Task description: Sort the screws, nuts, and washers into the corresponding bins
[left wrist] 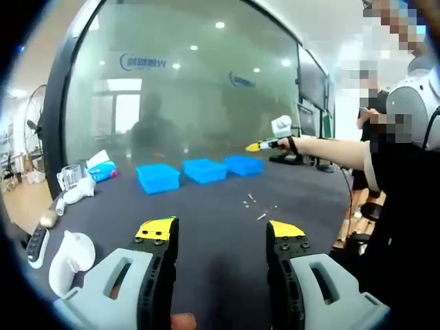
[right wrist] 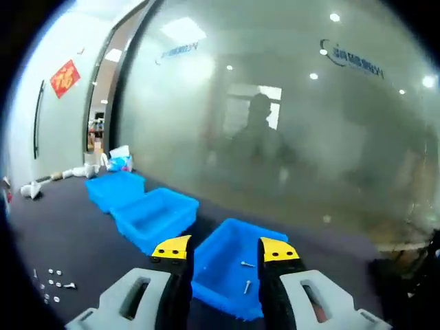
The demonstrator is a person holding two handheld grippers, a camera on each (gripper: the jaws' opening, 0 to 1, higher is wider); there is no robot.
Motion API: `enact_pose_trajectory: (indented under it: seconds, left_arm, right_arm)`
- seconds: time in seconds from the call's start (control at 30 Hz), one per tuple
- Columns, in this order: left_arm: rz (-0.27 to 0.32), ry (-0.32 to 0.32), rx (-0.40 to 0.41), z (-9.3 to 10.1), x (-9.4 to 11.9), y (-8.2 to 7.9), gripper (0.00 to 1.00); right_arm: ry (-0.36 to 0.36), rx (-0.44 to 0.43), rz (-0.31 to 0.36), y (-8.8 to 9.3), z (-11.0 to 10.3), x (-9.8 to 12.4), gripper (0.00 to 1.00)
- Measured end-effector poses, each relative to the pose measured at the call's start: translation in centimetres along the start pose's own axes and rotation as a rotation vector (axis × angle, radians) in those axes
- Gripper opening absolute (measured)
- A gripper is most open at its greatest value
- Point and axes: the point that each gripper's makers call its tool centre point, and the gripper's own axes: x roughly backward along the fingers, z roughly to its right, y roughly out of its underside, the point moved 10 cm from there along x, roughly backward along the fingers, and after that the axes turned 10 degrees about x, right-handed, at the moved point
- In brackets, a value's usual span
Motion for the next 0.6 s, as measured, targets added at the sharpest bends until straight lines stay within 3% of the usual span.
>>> enact_pose_trajectory:
  seconds: [0.17, 0.5, 0.6]
  left_arm:
    - [0.002, 0.007, 0.000, 0.2, -0.2, 0.0, 0.50]
    - [0.000, 0.024, -0.001, 0.5, -0.5, -0.1, 0.50]
    - [0.002, 0.024, -0.003, 0.6, -0.5, -0.2, 0.50]
  right_arm:
    - [-0.049, -0.055, 0.078, -0.5, -2.0, 3.2, 0.34]
    - [-0.105, -0.062, 0.198, -1.3, -6.0, 10.6, 0.33]
    - [-0.105, -0.073, 0.230, -1.3, -5.9, 12.4, 0.33]
